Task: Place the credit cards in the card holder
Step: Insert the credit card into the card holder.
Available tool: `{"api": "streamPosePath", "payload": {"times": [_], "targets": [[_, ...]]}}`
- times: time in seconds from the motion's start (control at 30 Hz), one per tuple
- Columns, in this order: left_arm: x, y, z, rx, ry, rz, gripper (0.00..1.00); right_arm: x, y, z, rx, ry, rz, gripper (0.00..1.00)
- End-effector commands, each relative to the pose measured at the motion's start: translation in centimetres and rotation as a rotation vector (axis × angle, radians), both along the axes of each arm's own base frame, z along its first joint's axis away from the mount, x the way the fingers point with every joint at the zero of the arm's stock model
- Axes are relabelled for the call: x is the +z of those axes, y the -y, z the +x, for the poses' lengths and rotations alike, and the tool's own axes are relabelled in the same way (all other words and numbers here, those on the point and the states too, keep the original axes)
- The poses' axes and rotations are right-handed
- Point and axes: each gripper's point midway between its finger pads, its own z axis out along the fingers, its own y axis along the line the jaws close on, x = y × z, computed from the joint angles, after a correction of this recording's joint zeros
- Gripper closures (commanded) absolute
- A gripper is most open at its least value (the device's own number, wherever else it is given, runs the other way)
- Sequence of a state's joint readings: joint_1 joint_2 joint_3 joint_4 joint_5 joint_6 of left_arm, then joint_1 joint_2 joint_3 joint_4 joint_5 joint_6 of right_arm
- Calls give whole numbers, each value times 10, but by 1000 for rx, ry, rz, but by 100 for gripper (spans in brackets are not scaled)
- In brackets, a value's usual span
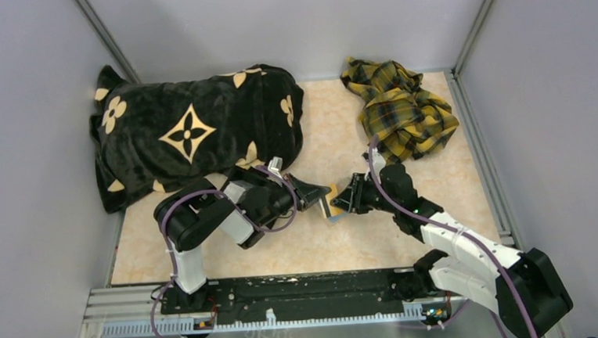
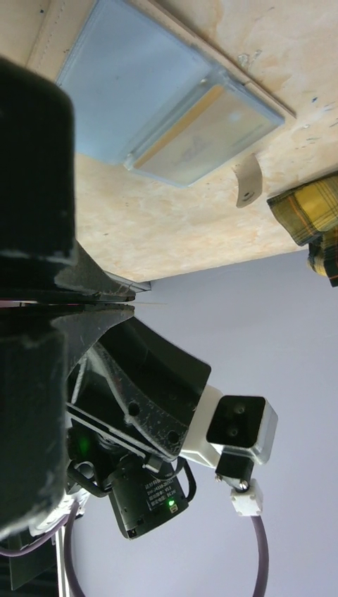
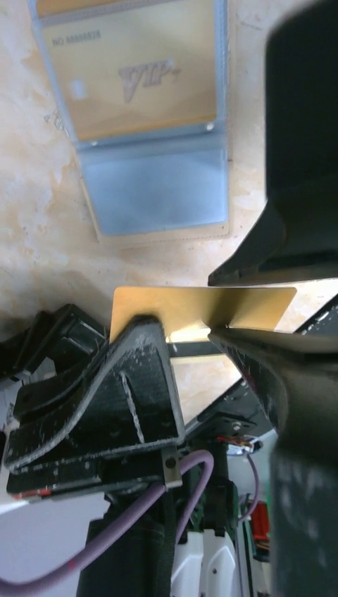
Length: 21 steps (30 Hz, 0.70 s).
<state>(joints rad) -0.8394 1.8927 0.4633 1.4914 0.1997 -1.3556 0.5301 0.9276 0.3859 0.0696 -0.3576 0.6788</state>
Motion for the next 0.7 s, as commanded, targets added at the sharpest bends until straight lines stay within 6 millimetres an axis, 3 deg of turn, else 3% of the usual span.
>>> {"api": "streamPosePath", "payload": {"times": [0.0,0.07,0.17,0.23,0.5,0.67], "targets": [[29,2,-6,-44,69,-111,100,22,-13,6,29,62,88,79],[28,2,-6,-46,63,-110,100,24,-13,7,26,64,93,89],[25,0,-7,-42,57,-106,99,25,-12,8,20,66,100,94],[24,-2,-7,-34,50,-104,92,26,-11,8,14,67,106,100],[12,-20,-1,40,-3,-92,60,30,-7,10,5,74,105,100],[-5,-38,4,138,-57,-21,56,25,3,17,-23,77,47,100]]}}
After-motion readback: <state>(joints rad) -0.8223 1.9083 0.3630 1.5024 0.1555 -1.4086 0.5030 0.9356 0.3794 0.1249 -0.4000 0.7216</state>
